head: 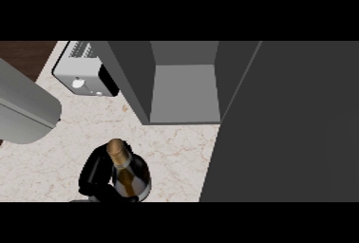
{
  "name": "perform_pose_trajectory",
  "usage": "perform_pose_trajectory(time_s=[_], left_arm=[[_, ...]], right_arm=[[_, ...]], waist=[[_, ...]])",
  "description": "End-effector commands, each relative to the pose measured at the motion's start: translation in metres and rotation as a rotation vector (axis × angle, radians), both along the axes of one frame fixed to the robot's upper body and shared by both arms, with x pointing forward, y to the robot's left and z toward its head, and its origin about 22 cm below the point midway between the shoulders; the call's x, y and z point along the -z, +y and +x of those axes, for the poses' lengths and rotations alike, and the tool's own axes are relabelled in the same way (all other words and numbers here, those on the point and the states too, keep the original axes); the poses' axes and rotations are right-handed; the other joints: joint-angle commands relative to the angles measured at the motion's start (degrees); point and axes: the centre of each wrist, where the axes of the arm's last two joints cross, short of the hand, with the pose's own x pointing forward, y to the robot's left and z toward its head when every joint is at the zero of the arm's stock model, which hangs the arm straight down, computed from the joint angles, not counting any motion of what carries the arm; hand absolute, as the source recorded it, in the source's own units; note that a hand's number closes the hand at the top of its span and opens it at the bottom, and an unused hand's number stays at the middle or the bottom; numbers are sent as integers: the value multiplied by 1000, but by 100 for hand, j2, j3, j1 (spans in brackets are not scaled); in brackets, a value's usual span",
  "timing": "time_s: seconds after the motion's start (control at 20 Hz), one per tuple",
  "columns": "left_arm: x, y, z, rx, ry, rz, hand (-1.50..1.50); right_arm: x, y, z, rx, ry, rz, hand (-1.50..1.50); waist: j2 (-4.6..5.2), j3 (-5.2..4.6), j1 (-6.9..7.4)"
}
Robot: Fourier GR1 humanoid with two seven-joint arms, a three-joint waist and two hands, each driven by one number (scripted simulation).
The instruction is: Pick up the wine, place it into the cabinet and close the cabinet
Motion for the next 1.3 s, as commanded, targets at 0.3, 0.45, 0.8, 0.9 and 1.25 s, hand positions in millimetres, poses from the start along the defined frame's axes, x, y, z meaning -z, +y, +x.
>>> perform_pose_trajectory(time_s=[0.3, 0.45, 0.8, 0.9, 1.25], left_arm=[[-41, -54, 10, -33, -47, 43, 150], [-43, -69, 9, -108, -69, 48, 150], [-67, -78, 42, -151, -75, 121, 150], [-59, -76, 59, -160, -86, 151, 150], [-56, -82, 89, -160, -95, 194, 150]], right_arm=[[-27, -18, -33, -8, -76, 46, -150], [-30, -22, -38, -2, -67, 45, -150], [-26, -27, -41, 10, -64, 39, -150], [-29, -27, -37, 11, -78, 37, -150], [-25, -30, -36, -8, -86, 27, -150]], waist=[[21, -5, -13], [16, -6, -50], [27, 2, -65], [41, -5, -82], [54, 0, -102]])
